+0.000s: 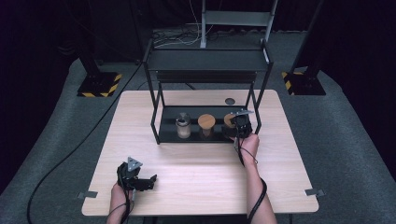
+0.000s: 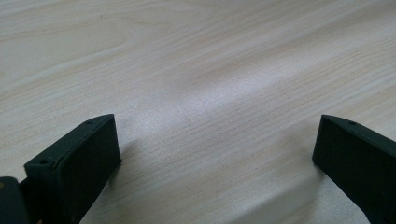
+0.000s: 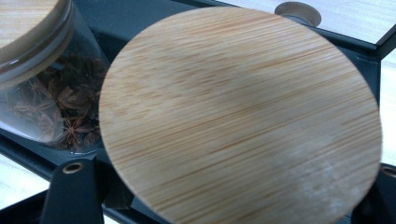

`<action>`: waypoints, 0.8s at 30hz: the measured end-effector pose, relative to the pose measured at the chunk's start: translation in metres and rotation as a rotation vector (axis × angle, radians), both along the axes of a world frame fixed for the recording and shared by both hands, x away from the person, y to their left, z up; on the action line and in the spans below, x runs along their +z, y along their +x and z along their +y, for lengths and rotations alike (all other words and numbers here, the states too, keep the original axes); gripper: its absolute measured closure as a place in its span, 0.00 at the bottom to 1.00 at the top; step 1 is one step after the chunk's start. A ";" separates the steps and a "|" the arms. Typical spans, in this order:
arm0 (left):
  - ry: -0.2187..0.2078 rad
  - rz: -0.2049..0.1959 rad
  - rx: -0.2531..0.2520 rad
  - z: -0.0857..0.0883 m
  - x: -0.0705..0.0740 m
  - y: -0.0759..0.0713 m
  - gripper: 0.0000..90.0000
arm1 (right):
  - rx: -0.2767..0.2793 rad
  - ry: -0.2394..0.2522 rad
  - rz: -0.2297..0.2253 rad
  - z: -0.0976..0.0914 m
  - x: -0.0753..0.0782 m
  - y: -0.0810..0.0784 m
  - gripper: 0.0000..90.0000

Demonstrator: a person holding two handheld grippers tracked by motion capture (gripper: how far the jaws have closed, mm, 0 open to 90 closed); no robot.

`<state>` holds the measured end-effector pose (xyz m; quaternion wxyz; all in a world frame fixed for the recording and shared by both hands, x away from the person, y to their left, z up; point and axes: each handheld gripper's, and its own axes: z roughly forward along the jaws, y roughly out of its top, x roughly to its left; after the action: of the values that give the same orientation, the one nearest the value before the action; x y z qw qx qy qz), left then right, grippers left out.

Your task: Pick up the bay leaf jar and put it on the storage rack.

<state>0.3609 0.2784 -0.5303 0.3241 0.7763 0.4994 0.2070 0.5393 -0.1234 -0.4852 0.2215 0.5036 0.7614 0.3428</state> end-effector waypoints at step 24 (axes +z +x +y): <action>0.000 0.000 0.000 0.000 0.000 0.000 0.00 | 0.004 -0.024 -0.023 0.006 -0.003 -0.001 0.28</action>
<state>0.3609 0.2783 -0.5303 0.3241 0.7763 0.4994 0.2070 0.5386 -0.1171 -0.4884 0.2357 0.4953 0.7639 0.3398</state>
